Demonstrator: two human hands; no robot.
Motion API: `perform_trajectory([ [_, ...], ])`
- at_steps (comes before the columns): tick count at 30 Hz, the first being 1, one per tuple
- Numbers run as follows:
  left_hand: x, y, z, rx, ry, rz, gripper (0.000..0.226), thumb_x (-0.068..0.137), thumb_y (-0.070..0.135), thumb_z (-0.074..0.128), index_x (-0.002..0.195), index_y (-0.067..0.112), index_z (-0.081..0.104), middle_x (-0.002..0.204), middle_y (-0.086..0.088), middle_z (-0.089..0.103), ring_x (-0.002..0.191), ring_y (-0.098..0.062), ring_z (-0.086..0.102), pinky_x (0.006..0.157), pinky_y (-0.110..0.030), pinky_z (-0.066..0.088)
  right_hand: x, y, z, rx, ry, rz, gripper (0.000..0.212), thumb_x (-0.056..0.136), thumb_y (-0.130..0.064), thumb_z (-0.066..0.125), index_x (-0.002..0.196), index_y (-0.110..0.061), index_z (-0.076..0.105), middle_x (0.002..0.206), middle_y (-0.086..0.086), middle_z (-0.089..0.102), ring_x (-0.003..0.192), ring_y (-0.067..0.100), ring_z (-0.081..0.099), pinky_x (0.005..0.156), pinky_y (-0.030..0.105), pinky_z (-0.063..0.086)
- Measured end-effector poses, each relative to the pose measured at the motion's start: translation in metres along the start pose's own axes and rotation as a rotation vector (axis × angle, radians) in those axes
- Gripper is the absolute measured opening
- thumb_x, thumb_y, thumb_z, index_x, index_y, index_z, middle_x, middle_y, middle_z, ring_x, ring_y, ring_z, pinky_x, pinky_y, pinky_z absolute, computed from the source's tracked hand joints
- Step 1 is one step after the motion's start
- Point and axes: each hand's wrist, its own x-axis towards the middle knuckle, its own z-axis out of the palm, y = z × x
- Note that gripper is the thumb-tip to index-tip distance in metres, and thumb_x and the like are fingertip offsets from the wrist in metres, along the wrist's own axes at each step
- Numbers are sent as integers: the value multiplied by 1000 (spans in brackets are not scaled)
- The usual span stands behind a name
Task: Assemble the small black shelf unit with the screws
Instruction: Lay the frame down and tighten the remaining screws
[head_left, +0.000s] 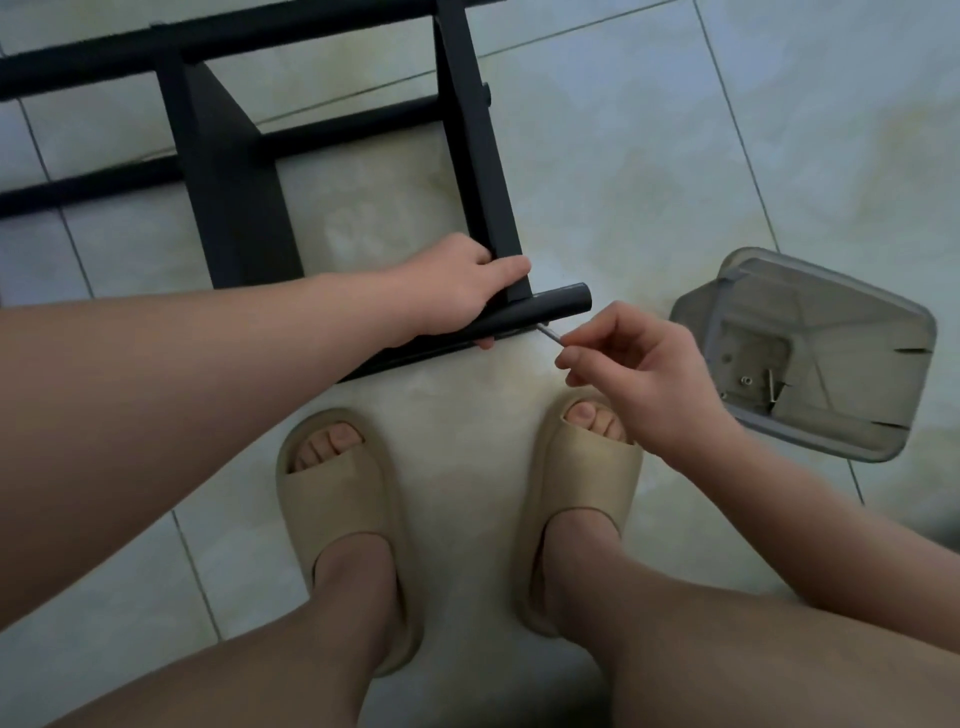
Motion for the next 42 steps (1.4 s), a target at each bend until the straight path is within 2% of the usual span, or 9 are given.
perform_trajectory([
  [5, 7, 8, -6, 36, 45, 10, 54, 101, 57, 42, 103, 12, 72, 63, -1, 73, 55, -8, 60, 59, -28, 36, 14, -9, 0, 62, 18, -49, 20, 89, 9, 68, 81, -10, 66, 71, -2, 69, 69, 12, 66, 68, 20, 54],
  [9, 12, 12, -8, 21, 62, 6, 56, 101, 57, 43, 102, 10, 73, 64, -2, 74, 55, -11, 61, 59, -28, 39, 20, -10, 3, 63, 27, -53, 22, 90, 9, 67, 81, -11, 65, 70, -5, 68, 71, 13, 65, 71, 23, 56],
  [12, 12, 13, -14, -58, 11, -30, 56, 100, 57, 46, 103, 7, 70, 69, -8, 75, 48, -15, 63, 54, -23, 51, 21, -10, 2, 40, 35, -54, 22, 90, 7, 68, 81, -13, 66, 73, -1, 69, 72, 14, 66, 73, 26, 56],
  [14, 10, 10, -18, -169, -29, -38, 48, 100, 52, 51, 106, 7, 67, 86, -11, 77, 51, -19, 68, 49, -25, 56, 21, -9, 2, 37, 38, -51, 23, 90, 7, 68, 80, -13, 66, 74, 1, 69, 71, 14, 66, 71, 24, 55],
  [17, 9, 6, -17, -199, -35, -2, 39, 100, 45, 56, 106, 7, 66, 102, -14, 75, 64, -23, 72, 56, -30, 58, 19, -7, 2, 41, 54, -42, 22, 90, 8, 67, 81, -11, 66, 75, 4, 69, 70, 13, 65, 70, 23, 55],
  [22, 9, 4, -13, -196, -10, 19, 34, 100, 45, 56, 89, 14, 67, 60, -3, 70, 51, -14, 67, 48, -22, 53, 17, -6, 3, 65, 74, -64, 23, 90, 9, 67, 81, -13, 66, 76, 7, 69, 70, 13, 66, 71, 23, 55],
  [25, 9, 4, -14, -210, -6, 16, 35, 100, 46, 56, 86, 15, 67, 49, 2, 65, 43, -12, 63, 44, -20, 51, 18, -5, 5, 67, 85, -58, 23, 90, 9, 67, 81, -13, 65, 76, 7, 69, 71, 13, 66, 72, 24, 56],
  [31, 11, 2, -10, -228, 21, 22, 37, 97, 50, 59, 81, 18, 68, 65, -9, 66, 46, -18, 61, 51, -28, 55, 19, -6, 7, 70, 79, -82, 24, 90, 8, 67, 81, -14, 66, 78, 9, 69, 72, 13, 67, 72, 24, 56],
  [42, 12, 1, -10, -227, 24, 7, 40, 95, 55, 59, 78, 20, 70, 71, -18, 67, 57, -26, 60, 58, -33, 55, 21, -8, 11, 41, 78, -85, 21, 90, 8, 68, 82, -12, 66, 79, 11, 69, 70, 13, 68, 75, 29, 59],
])
